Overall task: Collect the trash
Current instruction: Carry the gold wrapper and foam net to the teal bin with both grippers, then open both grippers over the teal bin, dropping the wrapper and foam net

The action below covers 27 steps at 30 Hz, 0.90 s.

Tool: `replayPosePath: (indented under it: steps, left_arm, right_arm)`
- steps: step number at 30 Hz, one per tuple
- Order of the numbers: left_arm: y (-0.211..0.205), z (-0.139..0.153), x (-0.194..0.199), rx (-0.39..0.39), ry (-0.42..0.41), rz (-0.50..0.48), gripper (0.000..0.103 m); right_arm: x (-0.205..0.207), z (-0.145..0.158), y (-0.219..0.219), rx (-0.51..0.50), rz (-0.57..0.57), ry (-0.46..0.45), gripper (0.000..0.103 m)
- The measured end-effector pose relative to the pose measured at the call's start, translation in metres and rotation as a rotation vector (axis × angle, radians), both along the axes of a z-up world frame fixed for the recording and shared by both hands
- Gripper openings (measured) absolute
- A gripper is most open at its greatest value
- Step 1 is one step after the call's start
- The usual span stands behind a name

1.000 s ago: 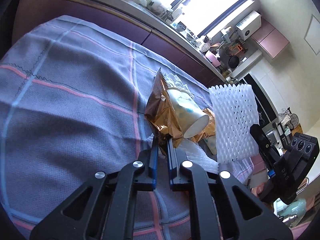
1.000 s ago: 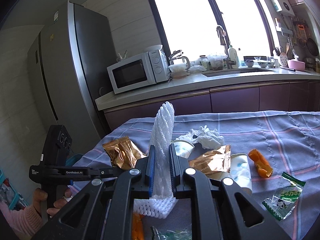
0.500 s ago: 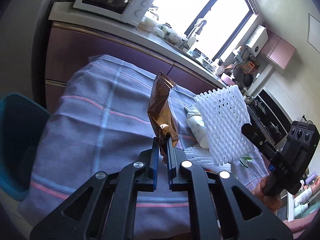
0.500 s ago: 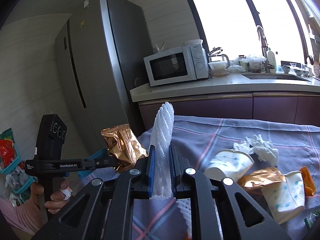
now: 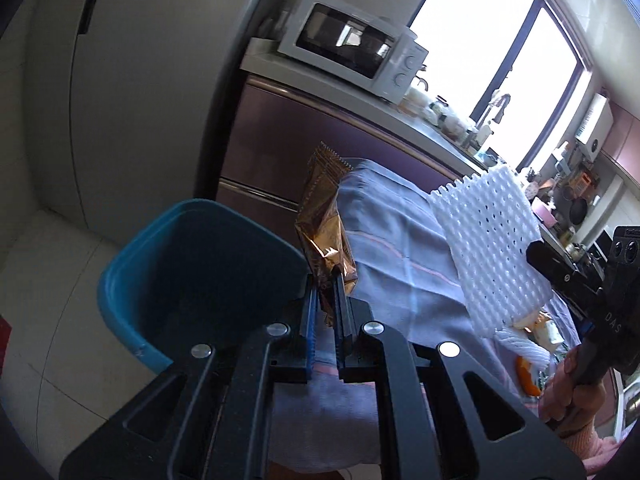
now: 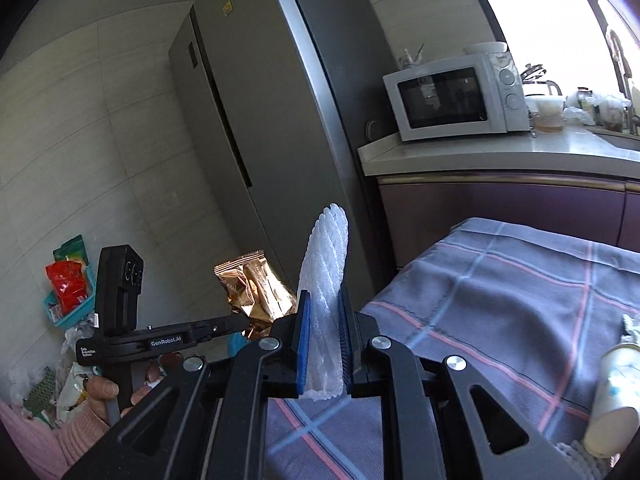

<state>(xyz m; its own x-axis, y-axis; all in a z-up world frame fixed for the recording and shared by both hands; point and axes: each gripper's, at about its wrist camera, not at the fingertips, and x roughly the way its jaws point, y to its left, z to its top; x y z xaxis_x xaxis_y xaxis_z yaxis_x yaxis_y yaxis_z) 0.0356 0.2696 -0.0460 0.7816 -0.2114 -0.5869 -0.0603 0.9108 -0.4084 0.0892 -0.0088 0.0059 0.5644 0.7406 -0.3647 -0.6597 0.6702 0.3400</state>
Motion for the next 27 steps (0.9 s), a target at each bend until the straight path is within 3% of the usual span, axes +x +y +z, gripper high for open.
replayPosePath:
  steps: [12,21,27]
  left_arm:
    - [0.058,-0.049,0.013,0.036,0.129,0.109,0.008]
    - [0.055,-0.073,0.036,0.037,0.205,0.129,0.008]
    - [0.052,-0.088,0.051,0.032,0.233,0.133,0.011]
  right_arm:
    - [0.051,-0.023,0.095,-0.065,0.101,0.147,0.012]
    - [0.068,-0.052,0.143,-0.172,0.107,0.240,0.014]
    - [0.077,-0.069,0.154,-0.212,0.100,0.288,0.022]
